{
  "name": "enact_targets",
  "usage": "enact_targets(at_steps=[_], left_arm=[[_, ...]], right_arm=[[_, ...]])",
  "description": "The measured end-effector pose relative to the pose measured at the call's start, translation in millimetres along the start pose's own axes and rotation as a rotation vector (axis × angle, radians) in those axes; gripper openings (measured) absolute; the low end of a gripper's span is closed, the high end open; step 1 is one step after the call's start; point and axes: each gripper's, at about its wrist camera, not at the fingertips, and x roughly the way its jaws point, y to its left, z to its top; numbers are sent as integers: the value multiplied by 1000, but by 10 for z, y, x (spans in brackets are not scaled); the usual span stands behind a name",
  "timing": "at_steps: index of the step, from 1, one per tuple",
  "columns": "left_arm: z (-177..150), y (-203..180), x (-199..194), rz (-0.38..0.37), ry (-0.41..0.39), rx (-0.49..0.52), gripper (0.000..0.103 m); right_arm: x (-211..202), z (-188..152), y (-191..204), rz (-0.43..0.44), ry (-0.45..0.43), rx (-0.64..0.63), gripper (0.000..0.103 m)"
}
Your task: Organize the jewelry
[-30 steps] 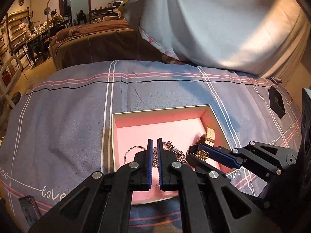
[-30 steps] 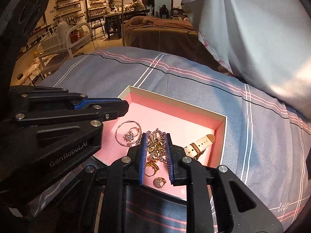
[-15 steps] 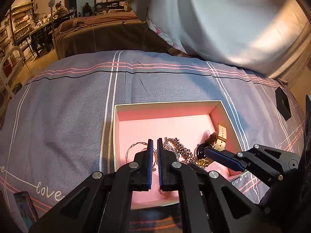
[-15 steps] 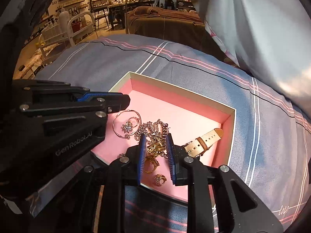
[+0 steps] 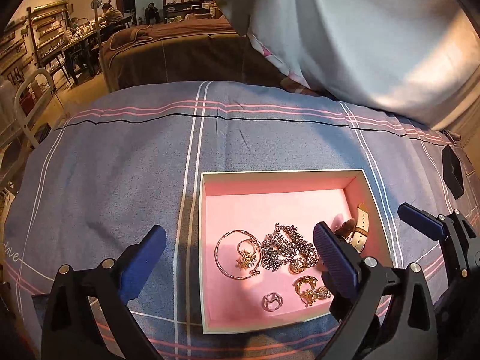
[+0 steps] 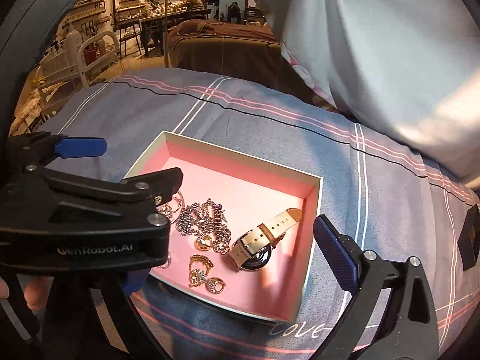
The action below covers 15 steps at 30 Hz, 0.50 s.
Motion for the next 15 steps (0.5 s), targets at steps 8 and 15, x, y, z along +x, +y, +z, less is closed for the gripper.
enact_targets(at_steps=[8, 15], left_arm=[[45, -75, -1, 3, -5, 25, 97], [58, -87, -17, 7, -6, 30, 97]], right_arm=[[30, 45, -89, -15, 14, 28, 96], [37, 32, -78, -11, 24, 29, 96]])
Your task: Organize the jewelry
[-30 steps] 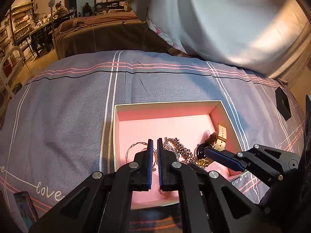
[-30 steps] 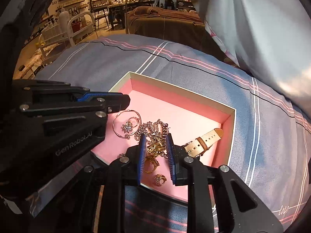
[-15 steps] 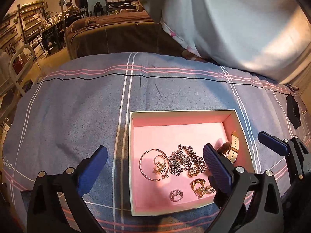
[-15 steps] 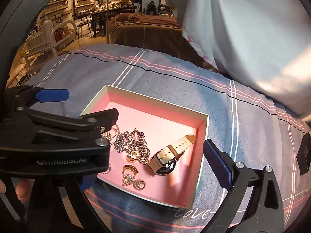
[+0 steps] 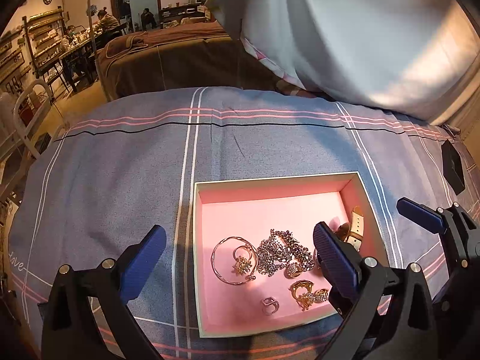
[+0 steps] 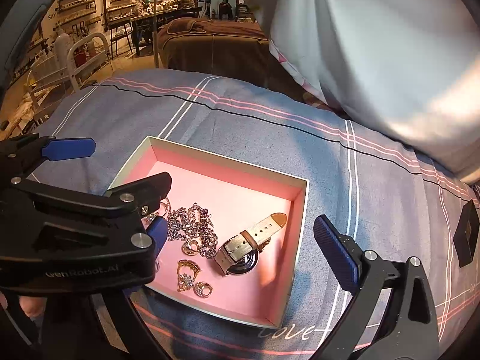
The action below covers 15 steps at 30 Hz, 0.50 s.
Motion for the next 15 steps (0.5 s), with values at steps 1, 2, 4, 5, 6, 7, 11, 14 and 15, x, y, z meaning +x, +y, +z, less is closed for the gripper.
enact_targets(at_steps=[1, 2, 4, 5, 6, 7, 11, 14, 15], left_arm=[[0, 7, 0, 2, 1, -1, 97], [-3, 4, -1, 2, 1, -1, 97], [-5, 4, 0, 5, 3, 1, 97], [-8, -1, -6, 4, 2, 3, 97], [-9, -8, -5, 5, 2, 7, 97], [-11, -11, -4, 7, 2, 7, 97], [-18, -19, 8, 0, 6, 7, 97], [-32, -25, 5, 1, 7, 10, 97], [-35, -22, 7, 1, 9, 8, 97]], right_arm=[[-6, 0, -4, 4, -4, 3, 96], [-5, 2, -11, 6, -3, 8, 96], [4, 4, -22, 7, -1, 13, 96], [5, 4, -28, 6, -2, 15, 96], [7, 3, -35, 9, 1, 17, 96], [5, 1, -37, 10, 0, 18, 96], [-21, -6, -31, 18, -6, 18, 96], [-26, -8, -17, 21, -8, 19, 96], [-18, -11, -13, 22, -5, 17, 96]])
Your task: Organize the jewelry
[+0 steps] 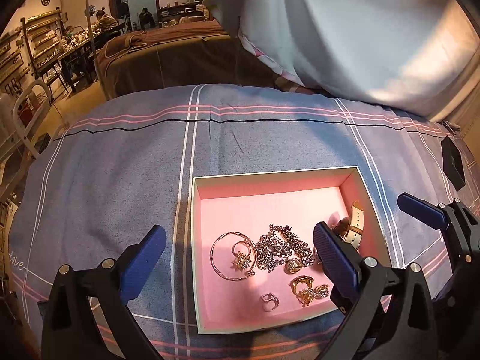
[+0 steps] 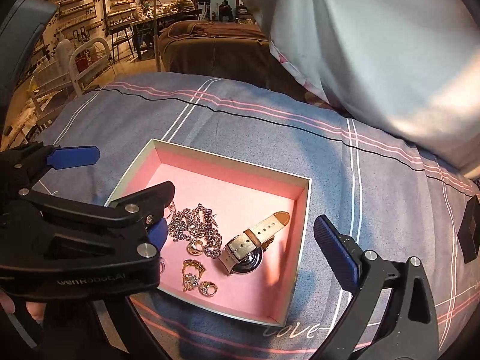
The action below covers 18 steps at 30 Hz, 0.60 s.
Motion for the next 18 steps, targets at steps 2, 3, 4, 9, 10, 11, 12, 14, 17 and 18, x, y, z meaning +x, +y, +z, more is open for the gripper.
enact_targets(at_steps=[2, 3, 4, 9, 10, 11, 12, 14, 17, 18], left_arm=[[-11, 1, 0, 1, 0, 1, 97], [-14, 3, 0, 3, 0, 0, 97], [-18, 3, -1, 1, 0, 0, 97], [-31, 3, 3, 5, 2, -4, 97], [-35, 3, -1, 4, 1, -3, 97], [-37, 2, -2, 4, 1, -3, 97], [-36, 1, -2, 4, 1, -3, 97], [-37, 3, -4, 2, 0, -5, 97], [-38, 5, -11, -5, -2, -7, 97], [-37, 7, -13, -6, -2, -11, 97]], right_arm=[[-6, -12, 5, 0, -3, 0, 96], [-4, -14, 5, 1, -1, 2, 96], [-4, -18, 8, 3, -1, 2, 96], [4, -28, 6, 2, 1, 4, 96], [4, -29, 13, 4, 3, 4, 96], [2, -30, 16, 2, 2, 3, 97], [-1, -31, 20, 2, 2, 2, 97], [-7, -30, 26, 4, 1, 2, 97], [-15, -33, 21, 5, 0, 3, 97], [-16, -34, 20, 5, 0, 3, 97]])
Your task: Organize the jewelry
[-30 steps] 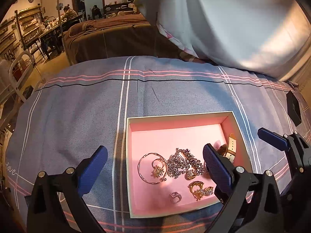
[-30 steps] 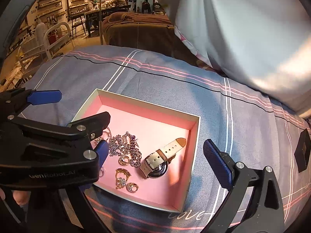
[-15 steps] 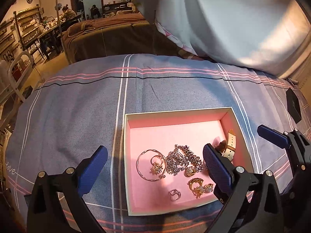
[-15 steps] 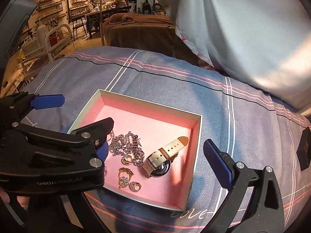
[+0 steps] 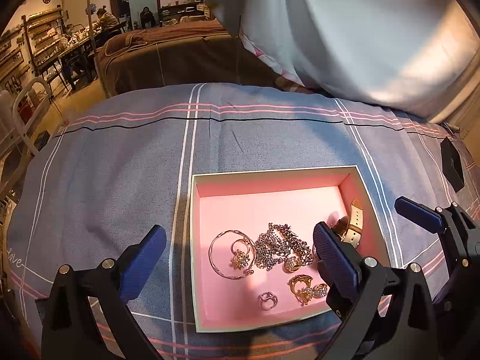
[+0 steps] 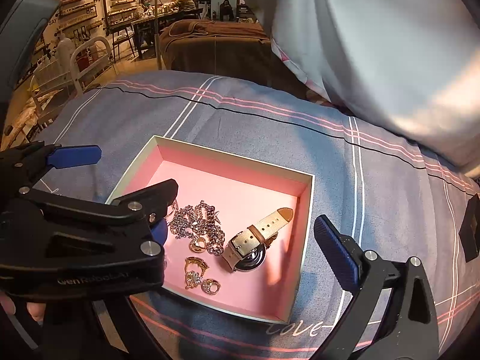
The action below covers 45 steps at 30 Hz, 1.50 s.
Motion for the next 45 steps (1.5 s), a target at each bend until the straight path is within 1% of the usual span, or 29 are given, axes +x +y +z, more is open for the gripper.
enact_targets(at_steps=[4, 6, 7, 8, 10, 14, 19, 21, 23, 25, 26, 28, 29, 31, 34, 38, 45], left_arm=[[11, 7, -19, 11, -4, -11, 97], [9, -14, -22, -18, -5, 9, 97], [4, -30, -31, -21, -14, 20, 97], [3, -41, -34, 0, -15, 19, 97], [10, -46, -15, 37, 7, 0, 97], [30, -54, -8, 29, -2, -2, 96], [44, -104, 14, 75, -25, 38, 97], [42, -138, 24, 63, -22, 57, 97], [30, -170, 27, 81, -18, 64, 97], [23, -159, 54, 34, 10, 36, 97], [24, -147, 59, 39, 15, 25, 97], [17, -156, 53, 91, -1, 31, 97], [10, -161, 40, 88, -14, 41, 97], [-2, -191, 34, 79, -15, 66, 97], [-4, -210, 37, 97, -12, 74, 97], [-4, -243, 13, 94, -30, 93, 97], [-1, -216, 38, 88, -16, 71, 97]], right_arm=[[-11, -7, -11, 2, -4, 2, 97], [-17, -13, -20, 4, -5, 4, 97], [-18, -16, -23, 4, -5, 5, 97], [-18, -20, -26, 3, -5, 5, 97], [-8, -27, -36, 4, -1, 9, 97], [2, -46, -43, 1, 7, 7, 97], [-3, -60, -39, 1, 5, 9, 97], [-2, -62, -31, -1, 5, 5, 97], [0, -66, -25, 1, 7, 5, 97], [-6, -71, -26, 3, 5, 7, 97], [-7, -74, -23, 5, 6, 7, 97], [-9, -68, -26, 4, 5, 6, 97], [-11, -69, -24, 6, 4, 6, 97], [-9, -72, -27, 4, 4, 3, 97], [-3, -73, -22, 7, 5, 2, 97], [5, -77, -11, 8, 5, 2, 97], [17, -62, -2, 4, 15, -5, 97]])
